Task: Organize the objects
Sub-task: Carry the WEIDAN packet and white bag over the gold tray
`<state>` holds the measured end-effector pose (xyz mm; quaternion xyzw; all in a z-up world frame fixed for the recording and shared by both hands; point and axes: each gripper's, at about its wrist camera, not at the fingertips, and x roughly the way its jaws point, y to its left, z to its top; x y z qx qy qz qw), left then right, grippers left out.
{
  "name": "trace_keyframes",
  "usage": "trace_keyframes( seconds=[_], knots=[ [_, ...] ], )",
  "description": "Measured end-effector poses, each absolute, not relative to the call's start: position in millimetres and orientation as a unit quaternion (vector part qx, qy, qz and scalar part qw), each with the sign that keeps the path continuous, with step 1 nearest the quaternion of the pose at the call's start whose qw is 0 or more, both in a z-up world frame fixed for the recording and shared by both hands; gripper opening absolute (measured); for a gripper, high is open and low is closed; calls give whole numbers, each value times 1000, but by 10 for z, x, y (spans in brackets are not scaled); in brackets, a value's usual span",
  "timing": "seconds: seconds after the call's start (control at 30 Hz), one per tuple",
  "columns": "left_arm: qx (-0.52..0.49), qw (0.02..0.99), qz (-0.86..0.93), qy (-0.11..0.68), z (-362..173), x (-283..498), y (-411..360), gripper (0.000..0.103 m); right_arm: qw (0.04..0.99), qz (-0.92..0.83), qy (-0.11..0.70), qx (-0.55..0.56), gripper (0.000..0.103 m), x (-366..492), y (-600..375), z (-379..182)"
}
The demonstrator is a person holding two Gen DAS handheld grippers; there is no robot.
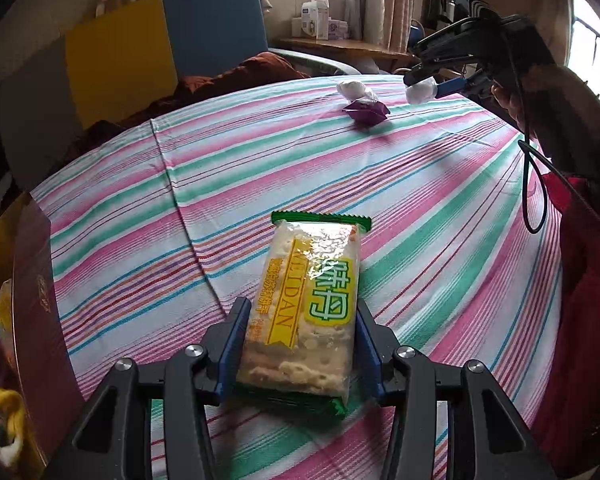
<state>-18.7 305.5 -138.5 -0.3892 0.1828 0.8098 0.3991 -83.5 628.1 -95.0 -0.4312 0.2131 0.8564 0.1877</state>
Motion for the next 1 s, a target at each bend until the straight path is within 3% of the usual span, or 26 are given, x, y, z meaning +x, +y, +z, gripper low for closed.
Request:
trace_keyframes(
  seconds=[0.7,1.0],
  knots=[
    [-388,394,815,174,-1366,-200,3059,47,183,874,156,-423,46,-901,6036,-871],
    [-371,394,830,136,-944,-169,2683,47,124,876,103,-454,46,-968,5460,-784]
  ],
)
